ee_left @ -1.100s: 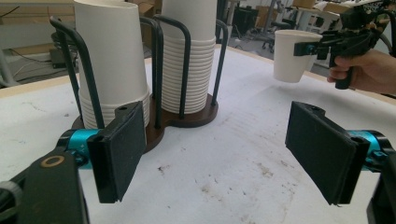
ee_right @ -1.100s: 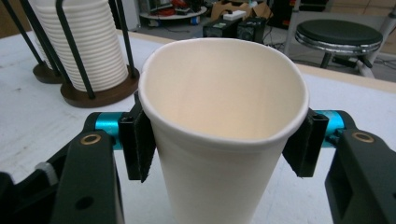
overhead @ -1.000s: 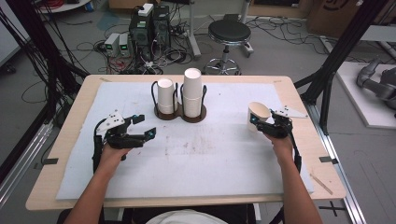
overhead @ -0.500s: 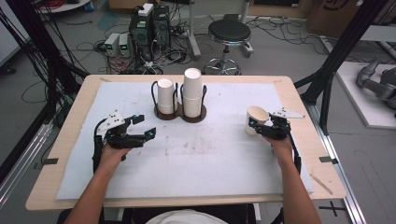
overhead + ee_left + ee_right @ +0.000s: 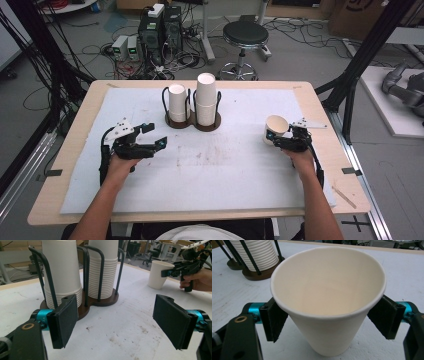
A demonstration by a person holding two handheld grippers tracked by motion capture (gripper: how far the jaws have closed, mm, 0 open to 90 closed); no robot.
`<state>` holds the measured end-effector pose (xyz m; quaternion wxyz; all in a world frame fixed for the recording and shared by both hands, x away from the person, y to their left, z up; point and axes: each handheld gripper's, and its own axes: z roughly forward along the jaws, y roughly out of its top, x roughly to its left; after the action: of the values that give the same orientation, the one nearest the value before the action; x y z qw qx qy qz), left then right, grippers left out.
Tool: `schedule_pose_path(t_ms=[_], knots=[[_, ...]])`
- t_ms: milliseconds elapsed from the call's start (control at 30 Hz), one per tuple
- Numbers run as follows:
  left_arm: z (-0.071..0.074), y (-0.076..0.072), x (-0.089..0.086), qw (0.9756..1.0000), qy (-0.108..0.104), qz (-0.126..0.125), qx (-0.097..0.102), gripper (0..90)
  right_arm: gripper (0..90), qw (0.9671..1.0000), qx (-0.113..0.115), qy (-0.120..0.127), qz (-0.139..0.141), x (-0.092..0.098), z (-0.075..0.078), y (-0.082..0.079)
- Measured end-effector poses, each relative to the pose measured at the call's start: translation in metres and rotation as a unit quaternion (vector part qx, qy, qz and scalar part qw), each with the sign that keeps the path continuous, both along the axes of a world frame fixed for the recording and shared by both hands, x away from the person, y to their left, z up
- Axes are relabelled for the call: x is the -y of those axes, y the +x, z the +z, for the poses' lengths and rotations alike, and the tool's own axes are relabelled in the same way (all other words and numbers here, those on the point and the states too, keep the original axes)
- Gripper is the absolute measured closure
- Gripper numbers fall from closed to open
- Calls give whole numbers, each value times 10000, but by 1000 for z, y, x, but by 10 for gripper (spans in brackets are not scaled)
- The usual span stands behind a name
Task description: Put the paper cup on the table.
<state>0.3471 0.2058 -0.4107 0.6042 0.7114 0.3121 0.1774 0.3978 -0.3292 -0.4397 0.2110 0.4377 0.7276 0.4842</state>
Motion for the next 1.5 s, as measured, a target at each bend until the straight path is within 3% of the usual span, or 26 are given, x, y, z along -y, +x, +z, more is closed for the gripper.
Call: schedule_pose_path(t_ms=[267, 467, 767, 1367, 1500], knots=[[-1, 1, 0, 10000, -20, 4, -13, 204, 209, 9999, -60, -71, -56, 3, 2, -4], [-1, 1, -1, 10000, -20, 20, -34, 204, 210, 9994, -85, -346, -10, 1, 2, -7], [0, 1, -3, 10000, -76, 40, -22, 204, 210, 9992, -150, -360, 75, 1, 8, -17], [-1, 2, -3, 9999, -103, 46, -44, 204, 210, 9988, 396, -247, 151, 17, 28, -65], [-1, 3, -3, 9997, -242, 31, -80, 201, 210, 9979, 576, -143, 240, 12, 37, -71]])
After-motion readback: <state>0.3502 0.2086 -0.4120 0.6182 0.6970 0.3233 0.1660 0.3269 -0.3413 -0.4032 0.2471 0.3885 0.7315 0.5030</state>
